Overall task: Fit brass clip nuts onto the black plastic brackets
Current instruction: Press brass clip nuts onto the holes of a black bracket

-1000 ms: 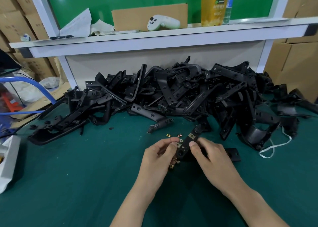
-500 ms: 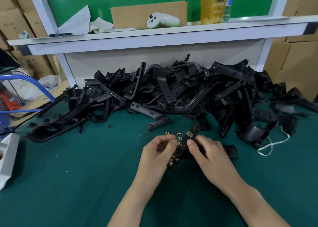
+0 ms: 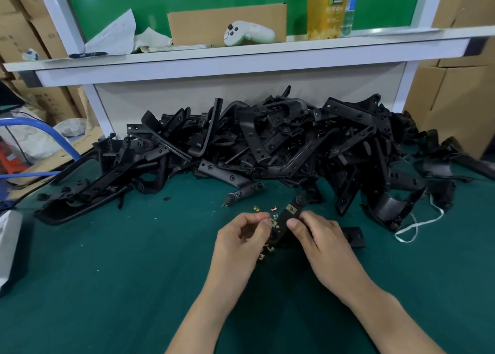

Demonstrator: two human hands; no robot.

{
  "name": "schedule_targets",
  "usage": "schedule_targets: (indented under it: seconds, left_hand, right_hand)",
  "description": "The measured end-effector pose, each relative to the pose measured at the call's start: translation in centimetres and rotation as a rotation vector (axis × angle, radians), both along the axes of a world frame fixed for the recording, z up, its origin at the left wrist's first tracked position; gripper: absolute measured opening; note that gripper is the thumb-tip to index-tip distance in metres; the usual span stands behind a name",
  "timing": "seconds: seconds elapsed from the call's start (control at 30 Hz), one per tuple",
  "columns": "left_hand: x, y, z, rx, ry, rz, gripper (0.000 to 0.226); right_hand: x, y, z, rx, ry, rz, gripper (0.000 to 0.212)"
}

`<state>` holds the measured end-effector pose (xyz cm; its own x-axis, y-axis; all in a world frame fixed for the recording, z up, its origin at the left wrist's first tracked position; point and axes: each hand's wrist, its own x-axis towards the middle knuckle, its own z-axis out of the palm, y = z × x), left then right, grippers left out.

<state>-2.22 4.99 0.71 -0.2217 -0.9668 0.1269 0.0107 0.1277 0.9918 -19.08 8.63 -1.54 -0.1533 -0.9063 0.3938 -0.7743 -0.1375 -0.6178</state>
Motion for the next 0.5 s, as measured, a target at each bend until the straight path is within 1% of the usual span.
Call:
schedule_targets:
  seconds: [0.07,0.13,0.23,0.37,0.5]
  left_hand:
    - [-0.2,0.3,-0.1,-0.03,-0.019,-0.028,0.012]
    - [-0.5,0.6,-0.3,-0.056,-0.071,-0.049,0.022]
    - [-0.9,0.9,-0.8,-0.115,-0.171,-0.009,0.03]
    - [-1.2,1.0,-1.1,-0.133,-0.224,0.025,0.026]
    - [-1.3,1.0,-1.4,-0.145,-0.233,0.025,0.023]
  right_hand:
    - [-0.1,-0.1,0.1,0.0,-0.021,-0.02,0.031]
    - [-0.1,-0.1,0.1,-0.002,-0.052,-0.038,0.033]
    - [-0.1,-0.2,0.2,-0.011,-0.042,-0.054,0.037]
    - [-0.1,-0.3,0.2,0.017,0.003,-0.065,0.05]
    - [0.0,-0.2,0.3,0.061,0.067,-0.067,0.058]
